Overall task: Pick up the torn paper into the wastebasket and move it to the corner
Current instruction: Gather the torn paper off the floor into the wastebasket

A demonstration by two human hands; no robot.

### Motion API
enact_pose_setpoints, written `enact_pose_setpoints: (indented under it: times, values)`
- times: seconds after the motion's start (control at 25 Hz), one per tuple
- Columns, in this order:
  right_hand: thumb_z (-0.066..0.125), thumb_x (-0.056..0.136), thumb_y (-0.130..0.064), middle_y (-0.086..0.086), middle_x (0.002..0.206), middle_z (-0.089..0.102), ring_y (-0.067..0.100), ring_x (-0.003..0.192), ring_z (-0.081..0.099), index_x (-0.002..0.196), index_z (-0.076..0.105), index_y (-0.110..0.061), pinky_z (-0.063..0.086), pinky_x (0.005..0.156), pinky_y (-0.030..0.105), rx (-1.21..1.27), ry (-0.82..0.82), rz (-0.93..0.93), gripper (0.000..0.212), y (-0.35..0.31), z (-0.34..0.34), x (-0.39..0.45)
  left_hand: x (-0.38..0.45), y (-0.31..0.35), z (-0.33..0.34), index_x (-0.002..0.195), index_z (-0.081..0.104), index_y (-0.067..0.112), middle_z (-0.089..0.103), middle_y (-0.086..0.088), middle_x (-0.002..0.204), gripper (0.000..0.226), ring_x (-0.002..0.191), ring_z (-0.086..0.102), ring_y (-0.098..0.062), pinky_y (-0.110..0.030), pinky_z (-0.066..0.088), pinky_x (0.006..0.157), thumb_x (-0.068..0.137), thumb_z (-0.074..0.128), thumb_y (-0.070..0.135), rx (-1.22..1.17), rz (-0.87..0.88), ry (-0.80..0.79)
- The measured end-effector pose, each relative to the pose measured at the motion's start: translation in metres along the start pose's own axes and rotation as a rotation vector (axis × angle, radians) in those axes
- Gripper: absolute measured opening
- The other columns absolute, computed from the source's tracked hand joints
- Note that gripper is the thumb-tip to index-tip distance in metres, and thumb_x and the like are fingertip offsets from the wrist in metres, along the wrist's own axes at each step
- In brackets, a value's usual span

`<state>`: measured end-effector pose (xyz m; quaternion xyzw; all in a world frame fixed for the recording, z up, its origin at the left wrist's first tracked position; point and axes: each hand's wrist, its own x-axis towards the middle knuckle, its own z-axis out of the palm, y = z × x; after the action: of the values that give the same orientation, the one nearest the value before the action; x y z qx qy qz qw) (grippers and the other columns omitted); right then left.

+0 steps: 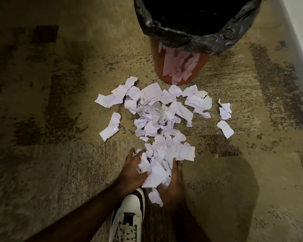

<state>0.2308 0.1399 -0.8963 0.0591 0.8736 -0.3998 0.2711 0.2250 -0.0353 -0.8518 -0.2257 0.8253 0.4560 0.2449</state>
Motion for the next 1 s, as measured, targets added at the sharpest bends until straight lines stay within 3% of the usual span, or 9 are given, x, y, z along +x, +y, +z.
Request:
enact_pose_setpoints:
  times: [0.12,0.24,0.36,0.44,0.48,0.56,0.68,0.84,1.0]
  values:
    - [0.060,0.083,-0.060,-0.002,0.168,0.000,0.017,0.155,0.006,0.157,0.004,-0.047,0.015,0.117,0.036,0.038,0.018,-0.036,0.094,-0.014,0.006,0.000,-0.002,0.010,0.009,0.149,0.031,0.021,0.009,0.000,0.162,0.075,0.145,0.026,-0.017,-0.016,0.028,0.104,0.085,0.070,0.021,0.029,-0.001,-0.025]
    - [0.059,0.088,-0.046,0.001,0.168,0.015,0.018,0.154,0.018,0.143,-0.003,-0.067,0.022,0.122,0.037,0.051,-0.027,-0.045,0.085,-0.032,0.001,0.002,-0.002,0.020,0.014,0.148,0.032,0.015,0.022,-0.002,0.158,0.071,0.145,0.023,-0.015,-0.016,0.020,0.109,0.087,0.067,0.015,-0.010,-0.005,-0.028]
    - [0.063,0.090,-0.024,-0.007,0.162,0.027,0.016,0.151,0.028,0.147,0.014,-0.055,0.027,0.122,0.034,0.208,-0.053,-0.048,0.081,-0.047,-0.007,0.003,0.002,0.028,0.010,0.144,0.040,0.018,0.040,0.000,0.146,0.066,0.136,0.038,-0.010,-0.026,0.031,0.113,0.084,0.066,0.013,-0.144,-0.054,-0.035]
    - [0.067,0.093,-0.025,-0.010,0.160,0.036,0.009,0.149,0.033,0.151,0.027,-0.051,0.033,0.120,0.033,0.247,0.033,-0.099,0.075,-0.056,-0.014,0.004,0.012,0.023,0.010,0.133,0.052,0.025,0.056,-0.002,0.134,0.059,0.124,0.055,-0.015,-0.044,0.045,0.107,0.076,0.067,0.020,-0.252,-0.072,-0.019]
    - [0.069,0.093,-0.026,-0.011,0.157,0.042,0.006,0.146,0.037,0.148,0.033,-0.052,0.036,0.119,0.033,0.268,0.035,-0.120,0.071,-0.062,-0.017,0.007,0.016,0.022,0.009,0.128,0.056,0.028,0.061,-0.002,0.128,0.057,0.118,0.060,-0.016,-0.047,0.048,0.102,0.073,0.067,0.023,-0.295,-0.075,-0.013]
    - [0.070,0.089,-0.028,-0.010,0.153,0.048,0.006,0.143,0.042,0.144,0.037,-0.057,0.041,0.117,0.038,0.288,0.016,-0.138,0.070,-0.070,-0.026,0.013,0.016,0.038,-0.002,0.123,0.059,0.029,0.067,0.000,0.122,0.052,0.112,0.065,-0.014,-0.041,0.052,0.098,0.073,0.067,0.020,-0.339,-0.070,0.003]
    - [0.068,0.086,-0.027,-0.011,0.154,0.046,0.005,0.143,0.041,0.126,0.028,-0.081,0.039,0.118,0.039,0.289,-0.028,-0.154,0.078,-0.081,-0.040,0.020,0.012,0.062,-0.012,0.114,0.062,0.031,0.071,0.007,0.114,0.043,0.104,0.068,-0.007,-0.027,0.054,0.090,0.081,0.063,0.004,-0.388,-0.066,0.026]
    - [0.067,0.089,-0.012,-0.021,0.149,0.048,-0.004,0.139,0.043,0.132,0.035,-0.069,0.040,0.118,0.033,0.297,-0.074,-0.175,0.078,-0.087,-0.050,0.027,0.010,0.081,-0.020,0.114,0.060,0.032,0.071,0.008,0.111,0.039,0.102,0.068,-0.011,-0.031,0.056,0.089,0.085,0.062,0.007,-0.396,-0.083,0.040]
    - [0.065,0.089,-0.010,-0.021,0.149,0.050,-0.005,0.138,0.044,0.150,0.041,-0.035,0.041,0.117,0.033,0.340,-0.116,-0.192,0.070,-0.095,-0.054,0.031,0.004,0.102,-0.032,0.102,0.045,0.044,0.057,0.028,0.094,0.048,0.086,0.057,0.013,-0.006,0.048,0.072,0.088,0.059,0.000,-0.467,-0.074,0.041]
